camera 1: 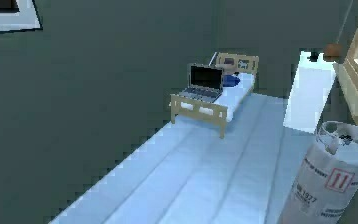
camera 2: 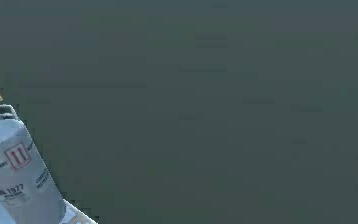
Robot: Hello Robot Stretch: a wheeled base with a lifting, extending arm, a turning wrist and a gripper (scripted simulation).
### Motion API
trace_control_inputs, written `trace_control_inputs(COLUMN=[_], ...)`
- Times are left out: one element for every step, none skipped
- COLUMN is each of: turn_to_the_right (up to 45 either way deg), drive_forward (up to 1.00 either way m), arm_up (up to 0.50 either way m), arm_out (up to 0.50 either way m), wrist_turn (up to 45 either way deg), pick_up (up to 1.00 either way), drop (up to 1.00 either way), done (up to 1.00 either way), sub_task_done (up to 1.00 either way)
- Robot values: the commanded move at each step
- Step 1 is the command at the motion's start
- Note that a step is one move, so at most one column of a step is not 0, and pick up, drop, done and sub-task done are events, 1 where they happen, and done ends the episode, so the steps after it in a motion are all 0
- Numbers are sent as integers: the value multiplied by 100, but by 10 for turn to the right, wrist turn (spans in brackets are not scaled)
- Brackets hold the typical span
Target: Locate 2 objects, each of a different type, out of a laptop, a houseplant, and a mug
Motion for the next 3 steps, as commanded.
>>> trace_control_inputs(turn_to_the_right=[150,0,150], drive_forward=[0,100,0], arm_up=[0,0,0], arm_out=[0,0,0], wrist_turn=[0,0,0], pick_up=[0,0,0], drop=[0,0,0], done=[0,0,0], sub_task_done=[0,0,0])
